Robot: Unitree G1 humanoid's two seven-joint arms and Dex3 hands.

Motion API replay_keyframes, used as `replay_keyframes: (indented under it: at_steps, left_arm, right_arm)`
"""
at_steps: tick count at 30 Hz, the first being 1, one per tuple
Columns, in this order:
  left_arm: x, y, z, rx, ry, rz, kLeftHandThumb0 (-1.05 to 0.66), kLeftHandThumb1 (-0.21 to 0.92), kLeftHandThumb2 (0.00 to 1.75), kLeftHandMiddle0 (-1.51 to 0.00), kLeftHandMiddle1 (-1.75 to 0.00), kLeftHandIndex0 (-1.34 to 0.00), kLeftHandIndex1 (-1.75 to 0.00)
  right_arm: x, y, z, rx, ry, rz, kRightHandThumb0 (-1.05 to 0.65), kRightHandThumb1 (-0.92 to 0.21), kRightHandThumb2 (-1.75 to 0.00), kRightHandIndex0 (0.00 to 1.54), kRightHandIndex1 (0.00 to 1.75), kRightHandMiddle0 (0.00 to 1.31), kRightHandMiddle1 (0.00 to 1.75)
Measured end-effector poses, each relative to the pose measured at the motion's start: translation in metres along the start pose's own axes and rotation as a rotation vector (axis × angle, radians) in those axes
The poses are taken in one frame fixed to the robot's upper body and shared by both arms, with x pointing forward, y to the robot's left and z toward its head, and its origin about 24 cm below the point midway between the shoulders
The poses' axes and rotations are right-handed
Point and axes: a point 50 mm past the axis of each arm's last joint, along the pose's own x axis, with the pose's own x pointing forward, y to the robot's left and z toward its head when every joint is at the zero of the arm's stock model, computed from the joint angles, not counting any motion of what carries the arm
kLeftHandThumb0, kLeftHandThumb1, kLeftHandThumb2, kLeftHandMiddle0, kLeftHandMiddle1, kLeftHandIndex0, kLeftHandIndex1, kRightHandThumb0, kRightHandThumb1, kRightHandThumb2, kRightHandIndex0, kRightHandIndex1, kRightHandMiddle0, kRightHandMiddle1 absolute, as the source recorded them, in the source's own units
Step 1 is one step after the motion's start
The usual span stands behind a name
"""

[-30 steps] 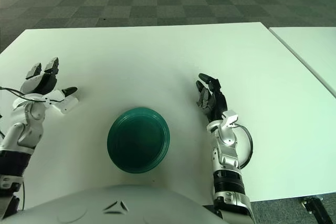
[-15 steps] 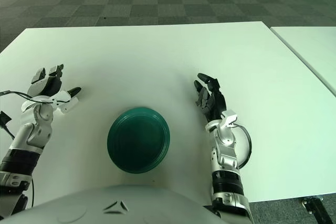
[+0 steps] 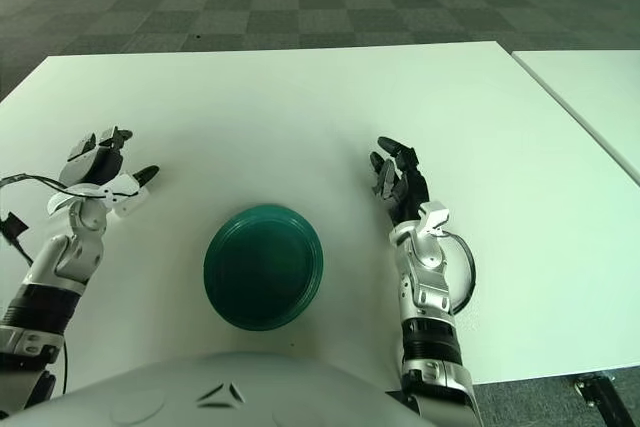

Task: Put the charger into the plate.

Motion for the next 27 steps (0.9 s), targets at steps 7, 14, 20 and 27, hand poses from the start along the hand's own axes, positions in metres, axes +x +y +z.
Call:
replay_keyframes:
  at_steps: [7,14,20,27]
  left_arm:
    - [0.0,-0.003,-0.002,-0.006,0.007,-0.006,-1.05,0.92,0.6,-0.22,-0.09,0.0,-0.88]
    - [-0.001,-0.012,-0.004,-0.024,0.022,-0.041,-1.05,0.92,0.58,-0.24,-0.1,0.0,-0.78]
    - [-0.002,-0.024,-0.005,-0.058,0.042,-0.074,-1.05,0.92,0.56,-0.23,-0.1,0.0,-0.81]
    - [-0.004,-0.031,-0.001,-0.085,0.041,-0.078,-1.05,0.92,0.56,-0.24,-0.11,0.0,-0.81]
  right_arm:
    - [-0.001,0.0,0.0,0.0,0.012,0.0,-0.69,-0.92,-0.82,0.32,0.12,0.0,1.02]
    - [-0.001,-0.001,0.0,-0.003,0.012,-0.001,-0.69,-0.92,-0.82,0.33,0.12,0.0,1.02]
    - [-0.002,-0.002,0.0,-0.004,0.011,-0.002,-0.69,-0.92,-0.82,0.33,0.12,0.0,1.02]
    - [-0.001,-0.003,0.001,-0.004,0.011,-0.003,-0.69,-0.92,-0.82,0.33,0.12,0.0,1.02]
